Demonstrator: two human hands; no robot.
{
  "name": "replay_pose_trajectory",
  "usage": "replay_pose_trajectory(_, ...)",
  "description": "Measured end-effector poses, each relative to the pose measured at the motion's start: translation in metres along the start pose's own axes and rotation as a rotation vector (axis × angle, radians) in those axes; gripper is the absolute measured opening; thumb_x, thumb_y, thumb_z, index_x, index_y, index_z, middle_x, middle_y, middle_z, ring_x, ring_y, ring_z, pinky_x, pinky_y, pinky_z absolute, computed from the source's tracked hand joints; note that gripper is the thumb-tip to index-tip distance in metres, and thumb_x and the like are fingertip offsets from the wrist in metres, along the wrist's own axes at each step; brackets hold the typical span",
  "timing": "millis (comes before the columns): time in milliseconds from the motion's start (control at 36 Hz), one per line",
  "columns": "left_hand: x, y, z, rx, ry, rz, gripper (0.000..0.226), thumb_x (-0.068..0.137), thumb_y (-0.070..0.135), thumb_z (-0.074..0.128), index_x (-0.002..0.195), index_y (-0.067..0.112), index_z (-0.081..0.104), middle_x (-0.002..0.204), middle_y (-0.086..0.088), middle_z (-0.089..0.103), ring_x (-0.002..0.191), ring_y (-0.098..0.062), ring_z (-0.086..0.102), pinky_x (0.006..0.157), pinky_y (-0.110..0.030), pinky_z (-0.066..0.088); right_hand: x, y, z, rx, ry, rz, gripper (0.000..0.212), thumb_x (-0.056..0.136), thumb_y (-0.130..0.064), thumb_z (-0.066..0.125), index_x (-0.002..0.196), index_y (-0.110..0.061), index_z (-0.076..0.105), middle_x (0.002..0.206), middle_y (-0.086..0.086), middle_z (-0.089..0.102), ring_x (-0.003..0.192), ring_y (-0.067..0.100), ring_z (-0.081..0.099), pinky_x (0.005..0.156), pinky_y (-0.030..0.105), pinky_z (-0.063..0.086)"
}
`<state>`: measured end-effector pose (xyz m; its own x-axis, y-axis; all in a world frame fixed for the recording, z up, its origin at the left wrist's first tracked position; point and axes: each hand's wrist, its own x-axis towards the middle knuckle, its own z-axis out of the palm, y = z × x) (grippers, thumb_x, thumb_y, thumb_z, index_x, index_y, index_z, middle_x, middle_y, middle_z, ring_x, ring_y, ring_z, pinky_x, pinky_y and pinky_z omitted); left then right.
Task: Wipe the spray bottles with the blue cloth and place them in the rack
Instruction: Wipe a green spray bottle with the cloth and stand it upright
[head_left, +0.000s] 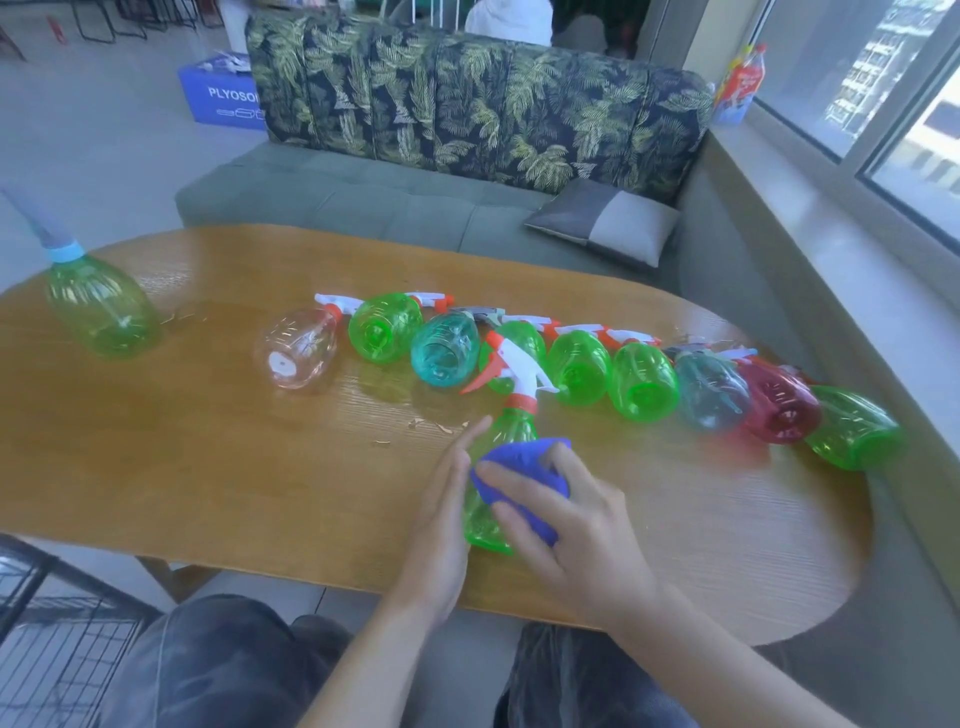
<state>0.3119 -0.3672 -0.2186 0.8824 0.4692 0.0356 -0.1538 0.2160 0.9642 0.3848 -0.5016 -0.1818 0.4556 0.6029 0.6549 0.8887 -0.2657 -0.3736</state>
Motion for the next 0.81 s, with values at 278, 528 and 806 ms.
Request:
replay_pose_trajectory(278, -0.003, 0.003, 0.002, -0.016, -0.051, 0.005, 0.056, 0.103, 0.068, 0.047, 0.152, 0.043, 0.058, 0.165, 0.005, 0.050, 0.158, -0.024, 0.039, 0.131, -0.062, 0.024, -0.006, 0.004, -0.019, -0.025, -0.058, -0.192, 0.028, 0.107, -0.039, 0.057, 0.128, -0.027, 0.072, 0.099, -0.002, 0.047, 0.074, 0.011, 0.048, 0.064, 0.019, 0.041)
replay_pose_trajectory(528, -0.002, 0.004, 0.004, -0.028, -0.032, -0.016, 0.054, 0.107, 0.063, 0.047, 0.153, 0.037, 0.058, 0.162, 0.004, 0.055, 0.155, -0.023, 0.045, 0.129, -0.062, 0.029, 0.030, -0.001, 0.002, 0.091, 0.054, 0.339, 0.029, 0.103, -0.047, 0.056, 0.123, -0.036, 0.074, 0.106, -0.006, 0.062, 0.089, 0.010, 0.064, 0.081, 0.035, 0.054)
replay_pose_trajectory(806, 0.000, 0.002, 0.000, 0.057, -0.024, 0.008, 0.055, 0.106, 0.067, 0.042, 0.153, 0.041, 0.057, 0.164, 0.009, 0.051, 0.156, -0.022, 0.042, 0.129, -0.060, 0.028, -0.024, -0.006, 0.001, -0.087, -0.059, -0.212, 0.025, 0.102, -0.034, 0.066, 0.125, -0.028, 0.075, 0.092, -0.004, 0.039, 0.070, 0.015, 0.045, 0.045, 0.031, 0.043)
